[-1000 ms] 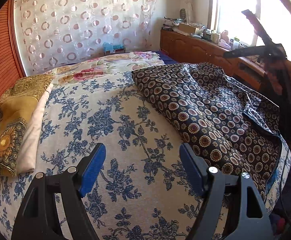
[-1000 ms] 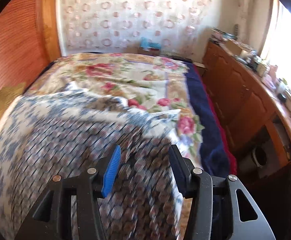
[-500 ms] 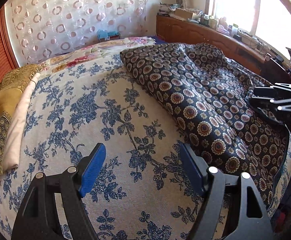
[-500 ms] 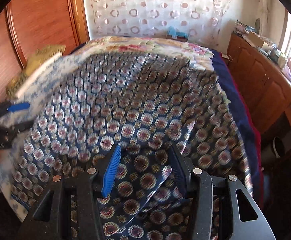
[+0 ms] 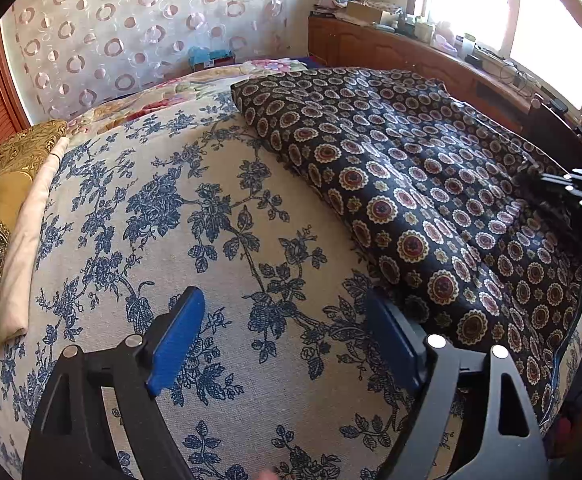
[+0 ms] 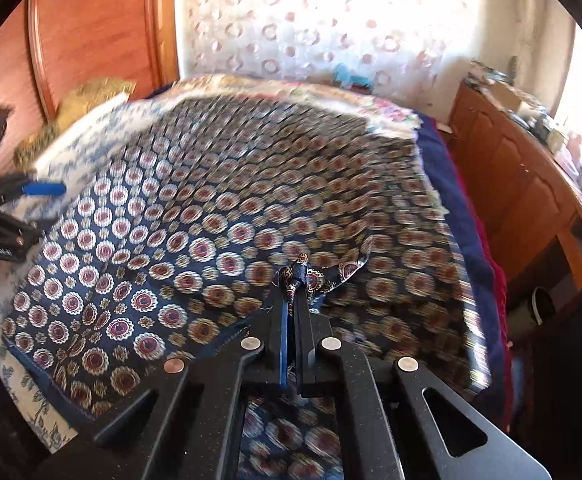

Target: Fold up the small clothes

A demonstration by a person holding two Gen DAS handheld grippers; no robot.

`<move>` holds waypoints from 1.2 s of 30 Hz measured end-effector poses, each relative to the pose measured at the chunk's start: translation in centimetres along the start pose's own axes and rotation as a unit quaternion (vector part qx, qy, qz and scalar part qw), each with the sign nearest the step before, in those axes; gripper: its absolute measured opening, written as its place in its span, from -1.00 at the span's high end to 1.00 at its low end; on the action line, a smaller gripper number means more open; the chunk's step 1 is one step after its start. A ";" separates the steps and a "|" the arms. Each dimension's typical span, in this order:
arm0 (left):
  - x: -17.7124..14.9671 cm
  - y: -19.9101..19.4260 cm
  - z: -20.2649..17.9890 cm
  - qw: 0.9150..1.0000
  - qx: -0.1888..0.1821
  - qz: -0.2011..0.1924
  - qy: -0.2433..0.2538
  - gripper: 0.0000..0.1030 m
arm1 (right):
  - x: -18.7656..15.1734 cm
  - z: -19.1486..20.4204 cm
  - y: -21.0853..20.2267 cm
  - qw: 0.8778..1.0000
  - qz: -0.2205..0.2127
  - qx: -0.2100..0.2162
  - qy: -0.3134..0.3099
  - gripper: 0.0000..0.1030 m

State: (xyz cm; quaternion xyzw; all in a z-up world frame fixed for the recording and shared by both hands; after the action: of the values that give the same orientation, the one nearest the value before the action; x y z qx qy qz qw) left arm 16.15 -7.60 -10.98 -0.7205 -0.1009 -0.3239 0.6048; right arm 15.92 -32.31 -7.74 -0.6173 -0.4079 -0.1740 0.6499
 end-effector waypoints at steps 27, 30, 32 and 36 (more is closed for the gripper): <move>3.1 -3.7 -3.2 0.994 -0.049 -0.096 -0.013 -0.63 | 1.1 -3.4 -2.8 0.997 -0.050 -0.006 0.060 0.27; 3.6 -3.5 -3.8 0.994 -0.056 -0.097 -0.018 -0.63 | 3.8 -3.5 0.0 0.999 -0.033 0.007 0.036 0.27; 3.8 -3.4 -4.0 0.993 -0.058 -0.097 -0.020 -0.63 | 5.6 -4.6 2.2 0.999 -0.017 0.013 0.036 0.27; 4.0 -3.1 -4.3 0.994 -0.053 -0.098 -0.016 -0.63 | 7.9 -7.0 6.6 0.998 0.016 0.027 0.054 0.27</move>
State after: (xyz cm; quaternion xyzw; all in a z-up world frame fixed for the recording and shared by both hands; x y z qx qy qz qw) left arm 16.11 -11.90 -5.89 -0.7429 -0.1635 -0.3753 0.5296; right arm 27.68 -35.57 -5.54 -0.5955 -0.3672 -0.1852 0.6901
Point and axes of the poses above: each gripper's, at about its wrist camera, not at the fingertips, and y roughly the way its jaws point, z to its left, x to its top, the point moved 1 cm from there along y, roughly the way its jaws point, and after that the axes turned 4 degrees about -y, right-handed, at the moved point
